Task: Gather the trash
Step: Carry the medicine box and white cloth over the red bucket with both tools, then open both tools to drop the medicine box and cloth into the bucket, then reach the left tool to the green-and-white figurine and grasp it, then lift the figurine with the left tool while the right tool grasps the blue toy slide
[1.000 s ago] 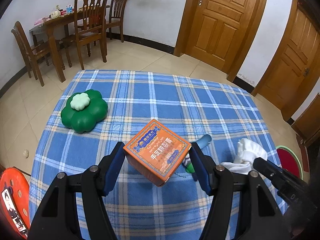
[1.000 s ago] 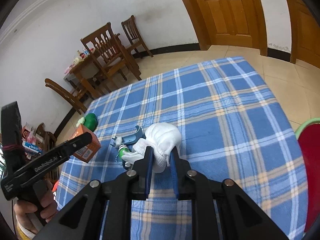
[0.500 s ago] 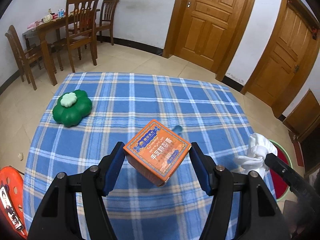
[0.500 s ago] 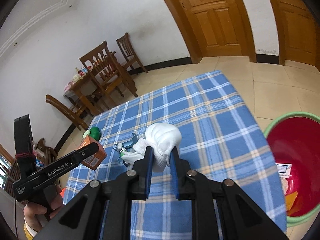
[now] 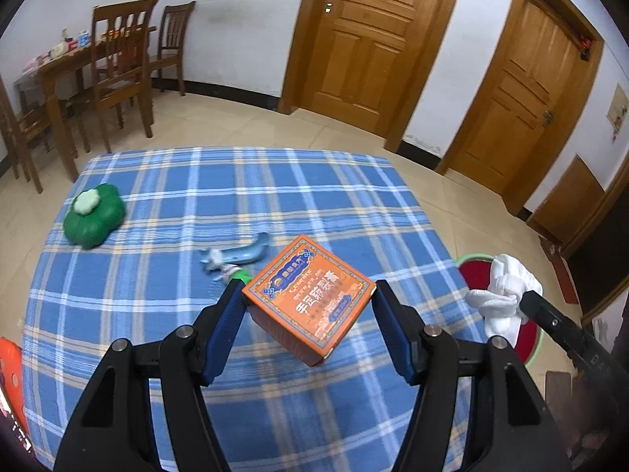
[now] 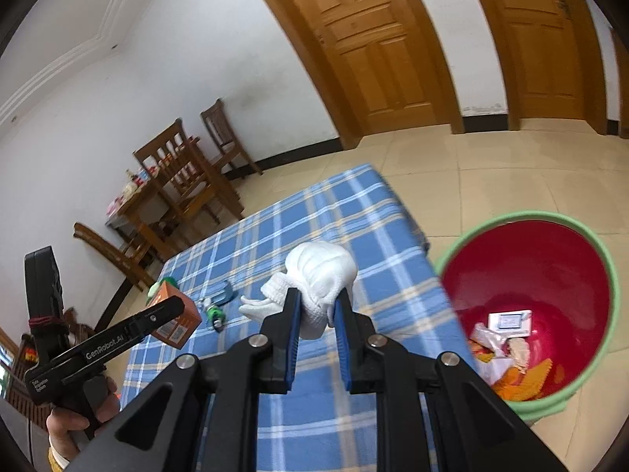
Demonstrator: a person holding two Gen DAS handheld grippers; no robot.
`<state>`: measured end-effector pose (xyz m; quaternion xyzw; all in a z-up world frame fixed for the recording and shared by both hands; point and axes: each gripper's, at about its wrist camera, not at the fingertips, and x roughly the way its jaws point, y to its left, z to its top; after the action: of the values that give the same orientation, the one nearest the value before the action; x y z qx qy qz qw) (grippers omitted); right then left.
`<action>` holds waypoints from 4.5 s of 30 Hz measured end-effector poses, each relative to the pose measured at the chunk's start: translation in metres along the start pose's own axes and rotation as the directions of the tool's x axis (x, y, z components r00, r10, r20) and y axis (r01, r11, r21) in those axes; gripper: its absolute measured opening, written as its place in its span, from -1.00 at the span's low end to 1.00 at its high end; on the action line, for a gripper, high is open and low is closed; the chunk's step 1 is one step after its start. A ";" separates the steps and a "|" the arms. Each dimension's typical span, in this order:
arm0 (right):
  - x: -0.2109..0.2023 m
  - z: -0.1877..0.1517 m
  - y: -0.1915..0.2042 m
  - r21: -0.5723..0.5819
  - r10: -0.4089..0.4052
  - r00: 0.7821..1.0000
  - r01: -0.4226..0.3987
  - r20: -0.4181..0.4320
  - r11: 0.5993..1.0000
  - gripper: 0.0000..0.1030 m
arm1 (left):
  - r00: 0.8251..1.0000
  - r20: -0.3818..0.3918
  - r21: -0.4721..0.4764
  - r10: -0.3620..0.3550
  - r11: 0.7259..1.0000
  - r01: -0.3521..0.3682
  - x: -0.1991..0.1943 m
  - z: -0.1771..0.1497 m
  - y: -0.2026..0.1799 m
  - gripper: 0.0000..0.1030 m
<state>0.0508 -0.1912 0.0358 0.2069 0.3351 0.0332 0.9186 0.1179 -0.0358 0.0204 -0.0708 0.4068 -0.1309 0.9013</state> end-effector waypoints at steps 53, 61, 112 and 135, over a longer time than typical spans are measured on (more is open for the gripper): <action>-0.054 -0.039 -0.185 0.353 -0.294 0.956 0.282 -0.021 0.892 -0.35 | 0.938 -0.233 0.338 -0.255 0.884 0.324 0.085 -0.038 -0.228 0.38; -0.055 -0.039 -0.181 0.347 -0.286 0.958 0.275 -0.020 0.897 -0.28 | 0.944 -0.213 0.317 -0.251 0.896 0.310 0.079 -0.034 -0.218 0.38; -0.004 -0.021 -0.093 0.189 -0.199 0.977 0.210 -0.077 0.959 -0.05 | 0.968 -0.125 -0.067 0.218 0.971 -0.227 0.097 -0.005 0.048 -0.14; 0.056 -0.001 0.000 0.028 -0.051 0.991 0.055 -0.123 0.998 -0.05 | 0.984 -0.063 -0.167 0.164 0.971 -0.172 0.049 -0.010 0.092 -0.56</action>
<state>0.0939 -0.1800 0.0015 0.2100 0.3963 0.0161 0.8936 0.1577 0.0381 -0.0425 -0.1105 0.4432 -0.0203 0.8894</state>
